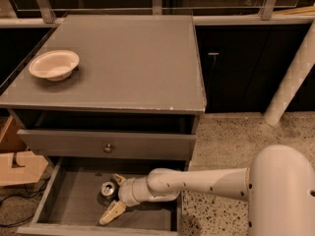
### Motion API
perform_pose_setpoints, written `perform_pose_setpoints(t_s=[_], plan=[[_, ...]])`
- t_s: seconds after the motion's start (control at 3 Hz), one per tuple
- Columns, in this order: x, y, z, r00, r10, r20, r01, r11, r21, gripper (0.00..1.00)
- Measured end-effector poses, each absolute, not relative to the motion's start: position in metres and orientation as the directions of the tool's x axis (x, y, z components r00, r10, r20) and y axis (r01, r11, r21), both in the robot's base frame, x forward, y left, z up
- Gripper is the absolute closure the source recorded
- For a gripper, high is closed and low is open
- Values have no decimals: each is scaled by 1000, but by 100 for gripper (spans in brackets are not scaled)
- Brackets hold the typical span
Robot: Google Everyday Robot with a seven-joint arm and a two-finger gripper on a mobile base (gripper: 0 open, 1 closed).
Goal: Pick green can from middle drawer and place on counter
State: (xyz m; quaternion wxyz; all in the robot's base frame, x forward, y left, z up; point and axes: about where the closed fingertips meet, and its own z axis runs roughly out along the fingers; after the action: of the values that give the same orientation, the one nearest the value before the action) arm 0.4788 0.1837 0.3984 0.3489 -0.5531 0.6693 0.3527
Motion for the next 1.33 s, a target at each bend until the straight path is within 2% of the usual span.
perform_pose_setpoints(t_s=[0.33, 1.33], plan=[[479, 184, 398, -145, -494, -857, -986, 139, 86, 0], [479, 184, 398, -145, -494, -857, -987, 139, 86, 74]])
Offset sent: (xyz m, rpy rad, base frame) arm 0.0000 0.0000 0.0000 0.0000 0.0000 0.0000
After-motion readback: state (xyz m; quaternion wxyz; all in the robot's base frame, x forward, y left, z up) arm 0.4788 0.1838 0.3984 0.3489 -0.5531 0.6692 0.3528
